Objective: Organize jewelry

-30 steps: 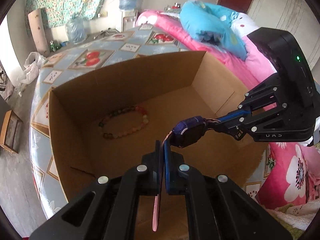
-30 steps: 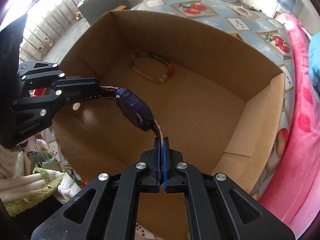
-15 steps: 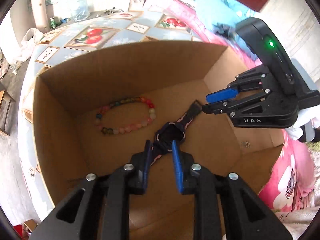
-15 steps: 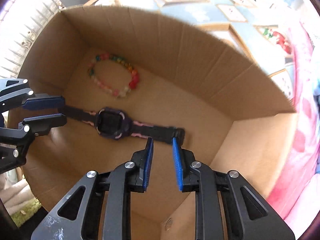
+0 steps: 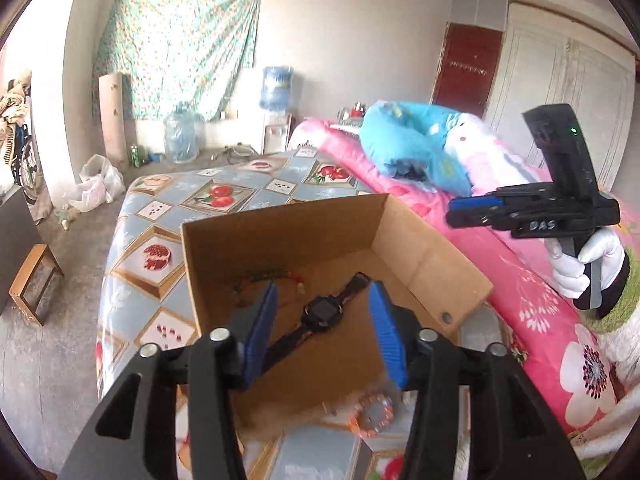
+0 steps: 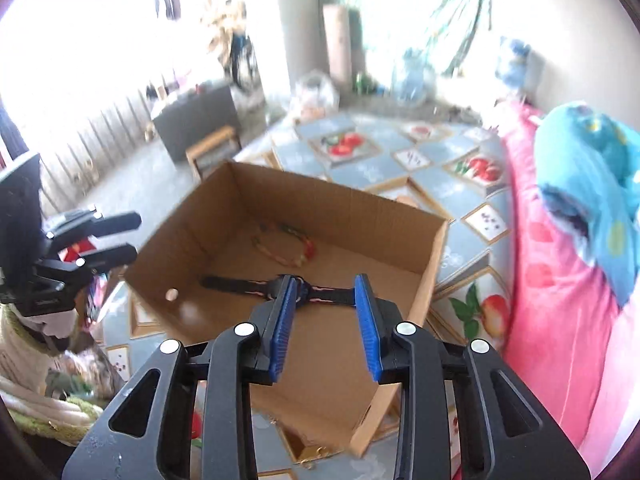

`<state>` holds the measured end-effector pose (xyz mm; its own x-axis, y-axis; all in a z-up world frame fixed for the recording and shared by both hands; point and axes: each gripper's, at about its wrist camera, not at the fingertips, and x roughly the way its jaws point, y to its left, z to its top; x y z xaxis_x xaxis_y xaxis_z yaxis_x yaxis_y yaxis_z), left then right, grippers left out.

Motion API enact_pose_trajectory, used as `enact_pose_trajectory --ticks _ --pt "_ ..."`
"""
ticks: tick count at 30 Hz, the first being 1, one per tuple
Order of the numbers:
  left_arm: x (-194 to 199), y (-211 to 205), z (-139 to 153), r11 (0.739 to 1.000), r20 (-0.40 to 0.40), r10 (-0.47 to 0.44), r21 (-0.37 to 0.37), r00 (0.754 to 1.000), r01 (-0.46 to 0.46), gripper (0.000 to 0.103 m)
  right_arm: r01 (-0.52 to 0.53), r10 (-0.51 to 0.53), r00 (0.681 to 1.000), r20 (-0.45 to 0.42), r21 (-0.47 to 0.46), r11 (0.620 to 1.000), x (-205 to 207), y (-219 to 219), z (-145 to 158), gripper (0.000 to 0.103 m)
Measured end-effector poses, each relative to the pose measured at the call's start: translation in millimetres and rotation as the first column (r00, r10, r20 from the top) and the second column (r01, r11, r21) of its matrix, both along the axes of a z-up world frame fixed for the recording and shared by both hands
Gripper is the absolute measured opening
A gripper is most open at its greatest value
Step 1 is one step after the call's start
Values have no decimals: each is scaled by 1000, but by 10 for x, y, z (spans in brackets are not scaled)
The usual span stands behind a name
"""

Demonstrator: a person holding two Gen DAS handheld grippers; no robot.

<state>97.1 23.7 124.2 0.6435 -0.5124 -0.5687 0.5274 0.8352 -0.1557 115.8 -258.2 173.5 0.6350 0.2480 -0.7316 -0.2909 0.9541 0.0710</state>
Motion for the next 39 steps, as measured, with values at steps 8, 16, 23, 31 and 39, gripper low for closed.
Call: enact_pose_trajectory --ticks 8,16,23,31,39 --pt "-721 -7 -466 998 -100 27 -51 995 -32 55 146 -144 989 -29 241 959 -951 -205 -546 33" --pt "-689 -571 -963 996 -184 -85 -41 979 79 55 287 -216 944 -248 303 909 -1087 -88 -1226 34" --pt "-562 -1008 -1263 972 -121 -90 205 989 114 42 307 -234 940 -248 319 897 -1110 -142 -1237 35" --pt "-461 -1109 -1476 943 -123 -93 308 988 127 10 310 -220 934 -283 330 891 -1102 -116 -1395 35" --pt "-380 -782 -1126 988 -85 -54 142 995 66 9 308 -204 930 -306 342 888 -1028 -108 -1451 35"
